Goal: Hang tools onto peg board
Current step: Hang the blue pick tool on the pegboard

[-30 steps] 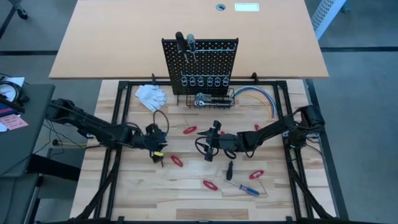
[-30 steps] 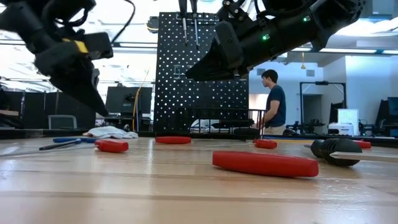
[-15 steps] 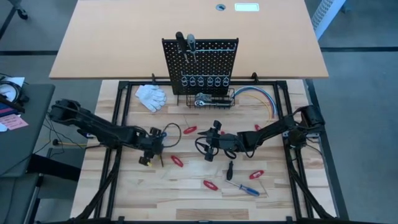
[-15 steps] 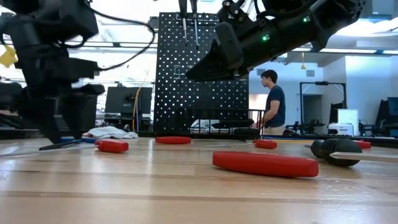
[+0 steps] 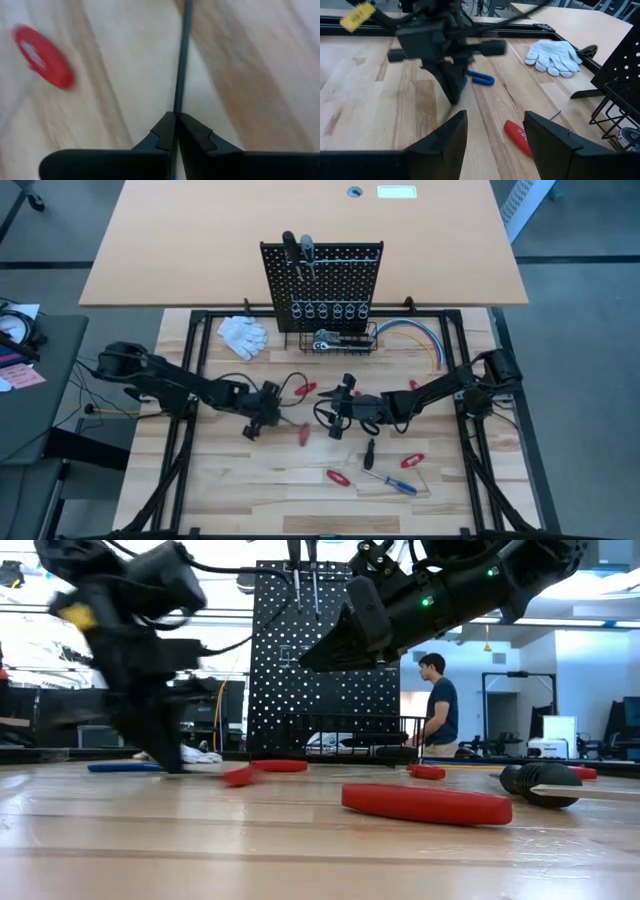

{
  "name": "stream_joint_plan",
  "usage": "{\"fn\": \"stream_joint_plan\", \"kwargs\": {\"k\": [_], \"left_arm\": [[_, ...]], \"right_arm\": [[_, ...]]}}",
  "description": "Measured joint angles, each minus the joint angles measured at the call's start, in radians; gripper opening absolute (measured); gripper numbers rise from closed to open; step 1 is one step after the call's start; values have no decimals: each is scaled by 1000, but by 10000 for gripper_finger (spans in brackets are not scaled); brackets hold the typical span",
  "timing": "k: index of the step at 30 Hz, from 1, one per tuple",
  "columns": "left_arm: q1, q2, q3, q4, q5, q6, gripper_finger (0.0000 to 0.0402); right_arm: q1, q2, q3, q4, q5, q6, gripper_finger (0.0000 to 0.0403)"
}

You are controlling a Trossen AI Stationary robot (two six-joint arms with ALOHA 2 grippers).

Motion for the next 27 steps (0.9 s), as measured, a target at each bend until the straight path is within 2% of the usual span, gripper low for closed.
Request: {"fn": "stream_joint_plan", "kwargs": {"k": [5, 11, 18, 24, 27], "left_arm": [[56, 77, 39, 133, 15, 60, 6], [73, 155, 165, 132, 18, 70, 2], [54, 135, 221, 78, -56, 55, 1], [54, 137, 222, 79, -58, 37, 1], [54, 139, 222, 75, -58, 29, 1]], "right_arm": [[0, 0, 0, 0, 0, 0, 202], [-1, 0, 0, -4, 0, 1, 202], [-27, 0, 0, -98, -5, 89, 202], [-76, 1, -1, -148, -172, 184, 202], [-84, 1, -1, -183, -189, 187, 202]]}}
